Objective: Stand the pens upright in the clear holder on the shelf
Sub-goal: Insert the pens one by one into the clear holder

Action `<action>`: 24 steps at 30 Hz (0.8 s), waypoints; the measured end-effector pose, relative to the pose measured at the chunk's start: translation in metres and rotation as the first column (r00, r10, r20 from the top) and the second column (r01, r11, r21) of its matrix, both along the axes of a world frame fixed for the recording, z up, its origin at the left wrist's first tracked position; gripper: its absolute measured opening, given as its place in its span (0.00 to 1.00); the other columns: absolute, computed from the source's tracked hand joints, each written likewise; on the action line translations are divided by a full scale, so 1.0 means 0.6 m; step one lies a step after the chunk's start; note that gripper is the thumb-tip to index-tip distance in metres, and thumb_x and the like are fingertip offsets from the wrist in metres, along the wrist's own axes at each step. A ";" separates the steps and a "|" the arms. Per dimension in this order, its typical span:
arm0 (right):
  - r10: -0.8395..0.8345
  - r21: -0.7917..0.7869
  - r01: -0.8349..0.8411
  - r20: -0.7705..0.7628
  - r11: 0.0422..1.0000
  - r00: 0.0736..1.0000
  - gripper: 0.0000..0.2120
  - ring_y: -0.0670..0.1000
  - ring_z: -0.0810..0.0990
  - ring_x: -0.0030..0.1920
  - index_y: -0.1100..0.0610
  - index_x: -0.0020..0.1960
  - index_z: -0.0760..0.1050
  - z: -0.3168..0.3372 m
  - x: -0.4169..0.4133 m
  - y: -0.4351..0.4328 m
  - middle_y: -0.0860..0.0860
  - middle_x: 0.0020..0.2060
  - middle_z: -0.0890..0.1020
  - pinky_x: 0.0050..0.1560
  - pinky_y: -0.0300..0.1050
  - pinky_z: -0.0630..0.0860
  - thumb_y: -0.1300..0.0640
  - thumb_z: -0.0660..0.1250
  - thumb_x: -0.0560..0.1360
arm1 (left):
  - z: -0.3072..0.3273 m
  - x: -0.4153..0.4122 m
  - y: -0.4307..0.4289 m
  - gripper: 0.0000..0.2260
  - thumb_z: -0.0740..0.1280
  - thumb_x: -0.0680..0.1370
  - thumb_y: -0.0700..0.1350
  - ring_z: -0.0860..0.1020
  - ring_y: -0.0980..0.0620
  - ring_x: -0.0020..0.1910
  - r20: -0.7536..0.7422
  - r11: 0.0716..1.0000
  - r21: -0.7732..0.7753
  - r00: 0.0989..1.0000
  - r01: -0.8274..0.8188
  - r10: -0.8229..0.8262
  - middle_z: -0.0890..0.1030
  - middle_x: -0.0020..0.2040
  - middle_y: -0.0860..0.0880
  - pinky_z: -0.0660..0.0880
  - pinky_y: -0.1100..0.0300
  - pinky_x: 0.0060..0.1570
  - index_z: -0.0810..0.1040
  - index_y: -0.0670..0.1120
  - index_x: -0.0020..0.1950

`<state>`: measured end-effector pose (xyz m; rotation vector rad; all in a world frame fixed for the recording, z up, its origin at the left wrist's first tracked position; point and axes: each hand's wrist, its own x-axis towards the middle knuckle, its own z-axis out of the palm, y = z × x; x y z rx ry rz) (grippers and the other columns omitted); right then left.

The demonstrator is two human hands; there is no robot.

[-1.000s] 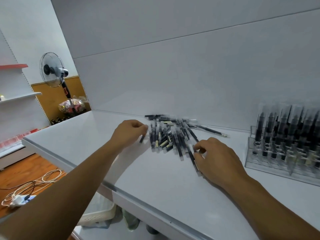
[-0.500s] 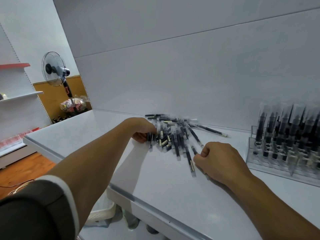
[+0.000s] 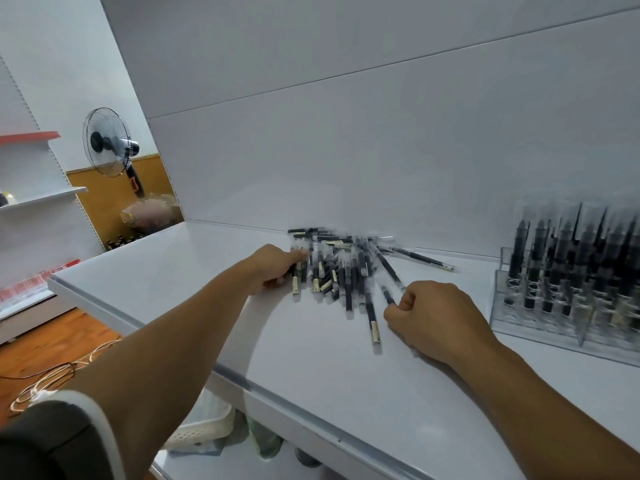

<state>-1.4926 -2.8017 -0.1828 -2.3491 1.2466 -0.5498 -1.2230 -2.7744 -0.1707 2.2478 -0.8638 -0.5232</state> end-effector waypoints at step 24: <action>0.052 -0.026 -0.045 0.515 0.999 0.856 0.05 0.42 0.78 0.33 0.44 0.44 0.74 0.073 -0.146 0.018 0.44 0.33 0.81 0.40 0.46 0.77 0.52 0.68 0.76 | 0.051 -0.314 0.018 0.11 0.55 0.83 0.47 0.65 0.53 0.24 -0.404 0.621 -0.769 0.638 0.151 -0.655 0.69 0.30 0.51 0.62 0.63 0.24 0.74 0.43 0.51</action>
